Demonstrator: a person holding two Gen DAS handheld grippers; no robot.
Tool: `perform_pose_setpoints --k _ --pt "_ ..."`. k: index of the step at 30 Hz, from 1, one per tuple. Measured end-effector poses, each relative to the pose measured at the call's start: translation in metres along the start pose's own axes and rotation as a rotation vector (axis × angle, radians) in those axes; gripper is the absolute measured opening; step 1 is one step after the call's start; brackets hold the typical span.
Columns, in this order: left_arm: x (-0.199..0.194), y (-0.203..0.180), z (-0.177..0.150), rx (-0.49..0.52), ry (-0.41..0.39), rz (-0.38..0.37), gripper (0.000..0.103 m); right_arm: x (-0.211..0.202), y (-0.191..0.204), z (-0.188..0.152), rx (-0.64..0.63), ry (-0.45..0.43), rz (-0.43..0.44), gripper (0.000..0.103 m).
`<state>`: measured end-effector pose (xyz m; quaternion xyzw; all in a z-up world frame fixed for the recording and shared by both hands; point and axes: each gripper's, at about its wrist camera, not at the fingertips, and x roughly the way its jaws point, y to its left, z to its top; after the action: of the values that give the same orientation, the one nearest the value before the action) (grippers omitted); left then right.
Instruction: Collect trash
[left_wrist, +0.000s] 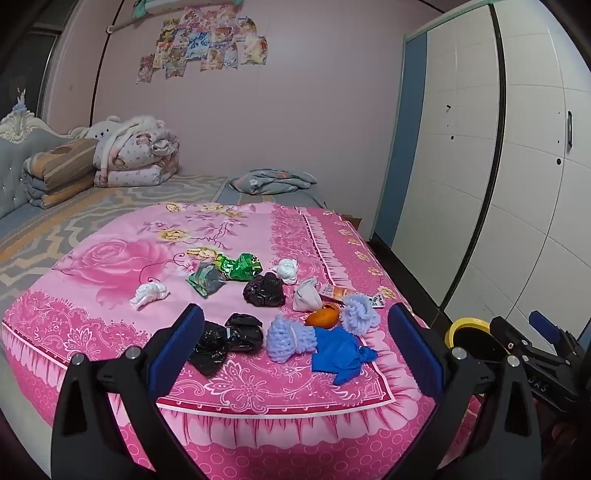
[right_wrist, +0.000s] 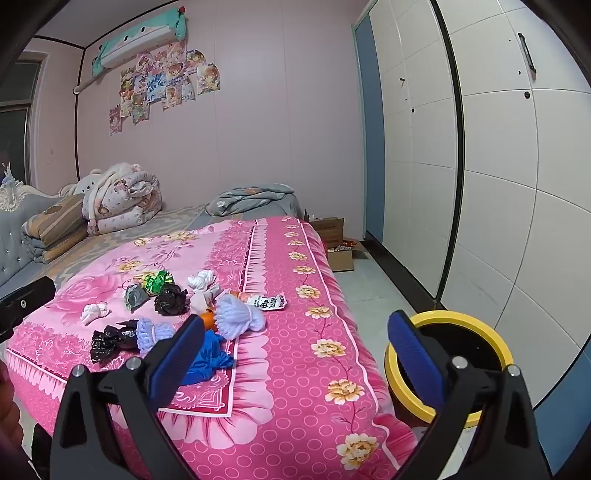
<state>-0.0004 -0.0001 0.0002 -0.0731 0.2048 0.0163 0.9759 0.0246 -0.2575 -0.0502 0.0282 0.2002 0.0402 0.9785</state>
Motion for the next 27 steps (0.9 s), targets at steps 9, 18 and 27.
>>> perform_pose_setpoints --k 9,18,27 --pt "-0.0031 0.0028 0.0019 0.004 -0.006 0.000 0.096 0.0013 0.0015 0.0003 -0.009 0.000 -0.002 0.096" --pt "-0.0019 0.0018 0.0006 0.006 -0.007 0.002 0.096 0.0035 0.0020 0.0011 -0.005 0.004 0.004 0.096" --pt "-0.0021 0.0022 0.0013 0.006 -0.005 0.002 0.096 0.0052 0.0029 -0.0003 -0.005 0.007 0.004 0.096"
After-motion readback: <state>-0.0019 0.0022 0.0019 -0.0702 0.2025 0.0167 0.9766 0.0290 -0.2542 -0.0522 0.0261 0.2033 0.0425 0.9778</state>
